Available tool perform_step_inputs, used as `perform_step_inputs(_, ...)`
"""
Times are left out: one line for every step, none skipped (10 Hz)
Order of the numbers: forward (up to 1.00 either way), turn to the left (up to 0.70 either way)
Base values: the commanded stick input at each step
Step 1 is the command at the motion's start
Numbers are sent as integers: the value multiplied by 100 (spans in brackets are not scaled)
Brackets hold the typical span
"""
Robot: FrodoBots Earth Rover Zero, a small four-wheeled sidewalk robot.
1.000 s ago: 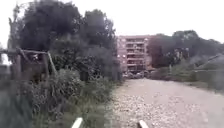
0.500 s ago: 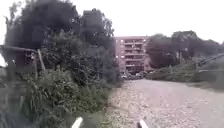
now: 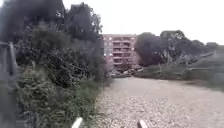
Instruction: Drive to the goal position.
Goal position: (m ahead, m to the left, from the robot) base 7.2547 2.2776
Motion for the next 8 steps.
perform_step_inputs(70,-14)
perform_step_inputs(70,-27)
perform_step_inputs(70,-29)
perform_step_inputs(70,-19)
perform_step_inputs(70,-9)
perform_step_inputs(70,0)
perform_step_inputs(70,0)
perform_step_inputs(70,0)
